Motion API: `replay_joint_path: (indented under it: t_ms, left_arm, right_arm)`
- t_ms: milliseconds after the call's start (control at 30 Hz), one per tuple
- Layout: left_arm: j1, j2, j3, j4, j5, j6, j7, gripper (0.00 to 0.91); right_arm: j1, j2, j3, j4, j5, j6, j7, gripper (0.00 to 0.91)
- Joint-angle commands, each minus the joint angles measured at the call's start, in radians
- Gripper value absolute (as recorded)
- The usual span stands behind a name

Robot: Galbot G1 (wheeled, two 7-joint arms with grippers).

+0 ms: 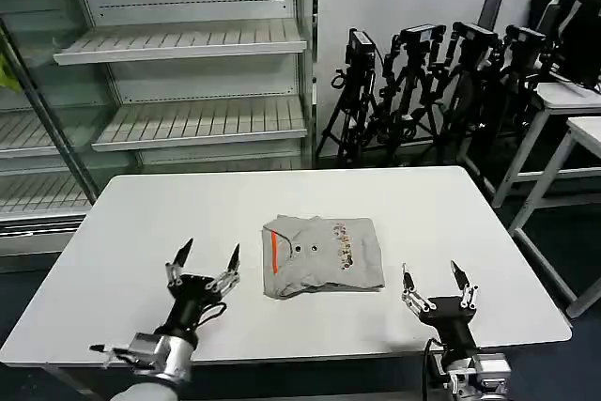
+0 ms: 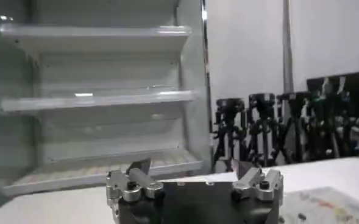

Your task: Fold and organize the clothes.

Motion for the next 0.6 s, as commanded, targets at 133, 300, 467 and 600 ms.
replay_joint_path:
  t_ms: [133,300,467,600]
  left_arm:
    - [0.135,-0.016,-0.075,-0.073,0.091,-0.033,0.061,0.907]
    - [0.134,-0.016,-0.073,-0.085,0.081,-0.035,0.063,0.907]
    - [0.124,-0.016,-0.064,-0.085,0.068,-0.028,0.066,0.907]
    - [0.116,-0.018,-0.056,-0.082,0.065,-0.023,0.067,0.907]
  right_arm:
    - [0.011,0.033,-0.03,-0.011,-0.025,0.043,0.005,0.907]
    - [-0.001,0.029,-0.022,0.008,-0.031,0.026,0.0,0.907]
    - [-0.001,0.031,-0.015,0.014,-0.035,0.018,0.001,0.907]
    - [-0.002,0.032,-0.013,0.017,-0.043,0.019,0.003,0.907]
